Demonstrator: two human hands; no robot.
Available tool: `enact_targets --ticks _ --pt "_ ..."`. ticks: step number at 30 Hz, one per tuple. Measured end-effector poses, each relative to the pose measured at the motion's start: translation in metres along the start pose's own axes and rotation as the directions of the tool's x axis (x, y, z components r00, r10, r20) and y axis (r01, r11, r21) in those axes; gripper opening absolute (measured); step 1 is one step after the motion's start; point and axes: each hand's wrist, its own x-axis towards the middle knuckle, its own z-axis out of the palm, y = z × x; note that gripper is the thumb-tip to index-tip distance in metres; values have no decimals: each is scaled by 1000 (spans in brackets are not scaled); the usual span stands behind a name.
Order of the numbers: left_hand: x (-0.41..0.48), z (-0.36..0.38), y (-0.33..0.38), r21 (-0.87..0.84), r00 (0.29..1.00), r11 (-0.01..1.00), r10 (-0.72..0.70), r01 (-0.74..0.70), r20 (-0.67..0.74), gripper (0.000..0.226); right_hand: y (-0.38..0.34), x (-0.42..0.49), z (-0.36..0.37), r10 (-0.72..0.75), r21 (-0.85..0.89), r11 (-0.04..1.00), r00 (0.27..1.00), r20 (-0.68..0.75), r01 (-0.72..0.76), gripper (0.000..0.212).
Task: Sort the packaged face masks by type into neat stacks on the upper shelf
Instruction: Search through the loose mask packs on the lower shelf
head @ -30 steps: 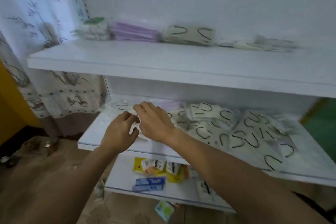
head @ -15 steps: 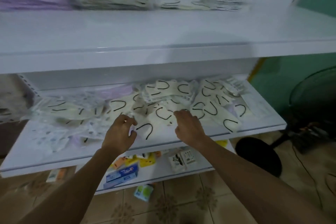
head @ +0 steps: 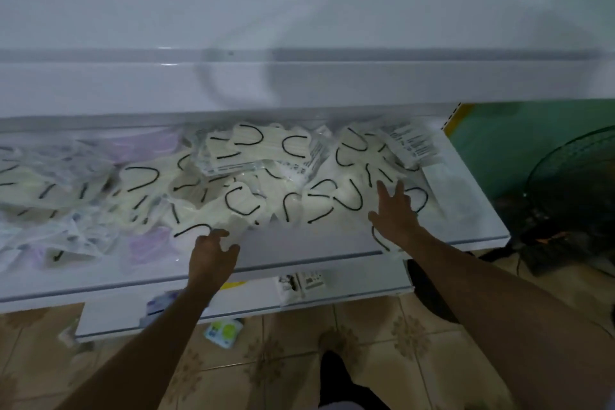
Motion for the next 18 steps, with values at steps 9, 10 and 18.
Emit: enact_targets --ticks 9,10,18 --pt "7 76 82 -375 984 911 -140 171 107 48 17 70 -22 -197 -196 958 977 88 211 104" --pt "6 80 87 -424 979 884 -150 196 139 49 18 72 -22 -213 -166 959 972 100 228 107" --pt "7 95 94 -639 901 636 -264 431 345 62 5 82 -7 -216 -77 972 974 71 221 103"
